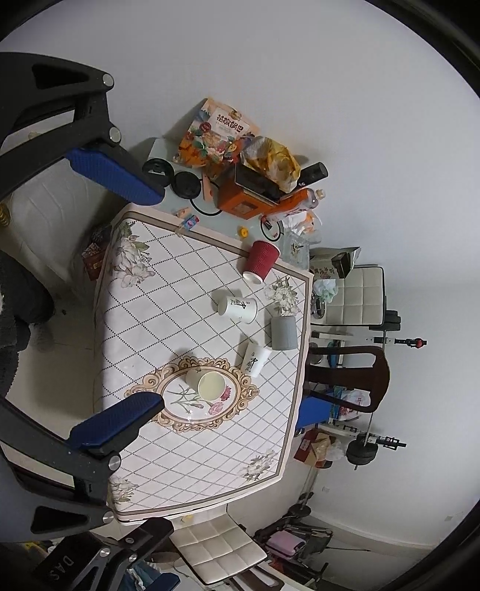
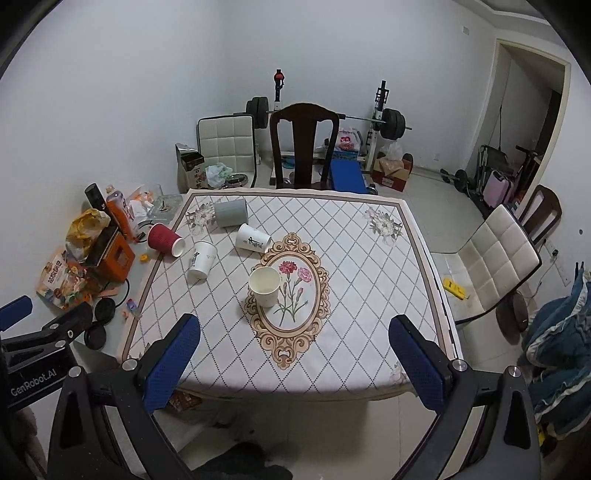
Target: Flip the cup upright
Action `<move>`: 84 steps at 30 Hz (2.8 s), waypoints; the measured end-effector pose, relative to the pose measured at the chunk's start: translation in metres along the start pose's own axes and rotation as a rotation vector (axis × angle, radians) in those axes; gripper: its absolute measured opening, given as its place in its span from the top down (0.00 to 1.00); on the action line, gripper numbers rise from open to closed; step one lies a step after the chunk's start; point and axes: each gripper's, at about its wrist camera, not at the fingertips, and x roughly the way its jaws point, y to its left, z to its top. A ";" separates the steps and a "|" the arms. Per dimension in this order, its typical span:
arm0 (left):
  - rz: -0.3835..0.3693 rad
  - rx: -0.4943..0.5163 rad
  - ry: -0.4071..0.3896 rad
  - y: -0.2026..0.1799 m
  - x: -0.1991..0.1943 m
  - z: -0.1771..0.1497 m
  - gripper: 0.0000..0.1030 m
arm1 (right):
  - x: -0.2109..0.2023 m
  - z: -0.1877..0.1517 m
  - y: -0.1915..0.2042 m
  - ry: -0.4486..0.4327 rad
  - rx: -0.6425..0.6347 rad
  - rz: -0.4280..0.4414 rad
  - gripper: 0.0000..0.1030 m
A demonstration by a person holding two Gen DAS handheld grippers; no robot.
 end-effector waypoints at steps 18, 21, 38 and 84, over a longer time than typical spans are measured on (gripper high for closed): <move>0.001 -0.003 0.002 0.003 -0.002 -0.003 0.00 | -0.001 0.002 0.003 0.005 0.000 0.000 0.00; 0.001 -0.008 0.001 0.003 -0.002 -0.002 0.00 | -0.001 0.001 0.004 0.008 -0.001 0.001 0.00; 0.004 -0.009 0.002 0.004 -0.002 -0.004 0.00 | -0.002 -0.014 0.004 0.018 -0.002 0.005 0.00; -0.005 0.001 0.007 0.009 -0.007 -0.010 0.00 | 0.001 -0.011 0.008 0.043 0.023 -0.006 0.00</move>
